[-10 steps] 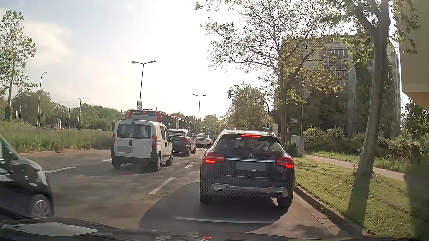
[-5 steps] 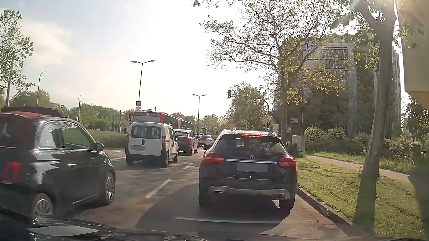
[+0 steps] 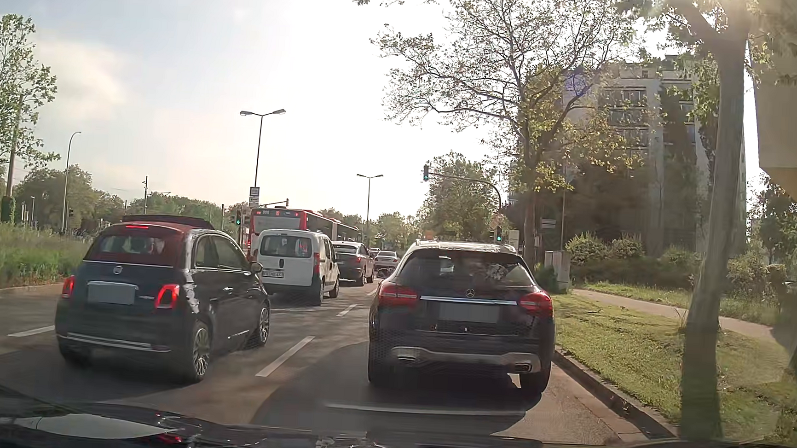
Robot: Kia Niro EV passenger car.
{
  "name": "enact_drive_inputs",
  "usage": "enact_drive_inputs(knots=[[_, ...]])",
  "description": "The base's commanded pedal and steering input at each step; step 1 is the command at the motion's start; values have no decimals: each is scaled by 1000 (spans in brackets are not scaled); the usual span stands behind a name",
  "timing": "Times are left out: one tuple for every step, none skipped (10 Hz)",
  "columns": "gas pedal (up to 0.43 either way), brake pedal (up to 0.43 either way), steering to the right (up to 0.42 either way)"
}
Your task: Follow the waypoints while adhering to traffic rules and regulations
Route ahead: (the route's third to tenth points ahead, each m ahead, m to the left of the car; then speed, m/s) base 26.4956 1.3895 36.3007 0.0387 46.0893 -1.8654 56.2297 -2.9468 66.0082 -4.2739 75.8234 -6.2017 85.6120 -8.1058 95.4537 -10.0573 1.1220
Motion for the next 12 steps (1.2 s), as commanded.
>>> enact_drive_inputs(knots=[[0,0,9],[0,0,9],[0,0,9],[0,0,9],[0,0,8],[0,0,8],[0,0,8],[0,0,8],[0,0,8],[0,0,8],[0,0,8],[28,0,8]])
